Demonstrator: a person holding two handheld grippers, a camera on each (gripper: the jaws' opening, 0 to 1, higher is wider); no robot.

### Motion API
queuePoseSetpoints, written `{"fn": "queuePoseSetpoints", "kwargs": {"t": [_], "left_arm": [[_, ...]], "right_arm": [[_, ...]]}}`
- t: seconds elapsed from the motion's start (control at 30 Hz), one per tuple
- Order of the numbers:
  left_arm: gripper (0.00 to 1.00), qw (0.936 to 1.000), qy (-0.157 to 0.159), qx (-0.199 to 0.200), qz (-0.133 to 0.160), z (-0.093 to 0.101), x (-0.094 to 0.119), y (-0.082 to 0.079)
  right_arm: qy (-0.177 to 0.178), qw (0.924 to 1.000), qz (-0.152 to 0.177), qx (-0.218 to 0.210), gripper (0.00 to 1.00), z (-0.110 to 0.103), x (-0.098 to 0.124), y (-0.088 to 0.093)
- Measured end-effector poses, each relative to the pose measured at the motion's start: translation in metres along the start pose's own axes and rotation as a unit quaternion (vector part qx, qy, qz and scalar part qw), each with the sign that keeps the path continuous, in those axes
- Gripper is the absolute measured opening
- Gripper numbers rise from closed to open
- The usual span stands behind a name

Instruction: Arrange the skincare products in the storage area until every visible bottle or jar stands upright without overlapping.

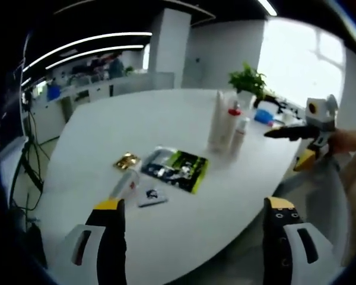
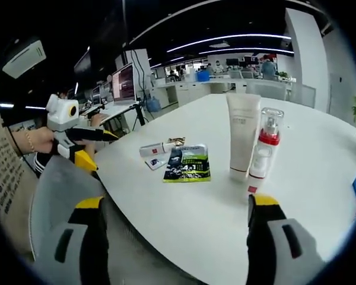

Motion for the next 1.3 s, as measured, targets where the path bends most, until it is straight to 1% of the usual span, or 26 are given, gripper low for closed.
{"fn": "queuePoseSetpoints", "kwargs": {"t": [0.33, 0.47, 0.63, 0.8, 0.93, 1.13, 1.2, 1.3], "left_arm": [[0.93, 1.0000, -0.002, 0.005, 0.004, -0.003, -0.002, 0.000], [0.92, 1.0000, -0.002, 0.007, 0.001, -0.003, -0.003, 0.001], [0.91, 0.9999, -0.003, 0.010, -0.008, -0.007, -0.010, 0.006], [0.90, 0.9997, -0.007, 0.018, -0.018, -0.016, -0.017, 0.012], [0.89, 0.9994, -0.011, 0.028, -0.020, -0.022, -0.022, 0.013], [0.89, 0.9989, -0.015, 0.041, -0.017, -0.023, -0.037, 0.008], [0.89, 0.9987, -0.017, 0.044, -0.017, -0.025, -0.047, 0.005], [0.89, 0.9975, -0.028, 0.063, -0.016, -0.031, -0.060, 0.002]], "right_arm": [[-0.004, 0.9999, -0.012, 0.006, 0.99, -0.002, -0.002, 0.004], [-0.005, 0.9998, -0.016, 0.011, 0.99, -0.003, -0.003, 0.006], [-0.005, 0.9998, -0.017, 0.010, 0.99, -0.002, -0.003, 0.007], [-0.004, 0.9998, -0.017, 0.008, 0.99, -0.002, -0.004, 0.008], [-0.004, 0.9998, -0.019, 0.007, 0.99, -0.001, -0.004, 0.009], [-0.004, 0.9996, -0.025, 0.008, 0.99, -0.002, -0.006, 0.010], [-0.004, 0.9995, -0.030, 0.007, 0.99, -0.001, -0.006, 0.012], [-0.005, 0.9993, -0.036, 0.007, 0.99, -0.002, -0.006, 0.013]]}}
Point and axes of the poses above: the point that each gripper's makers call its tool centre point, and the gripper's own axes: x roughly backward along the fingers, z roughly to its right, y roughly out of its underside, the point moved 1 cm from there along x, roughly backward along the fingers, and after that the axes turned 13 degrees about y, right-handed, at the moved point
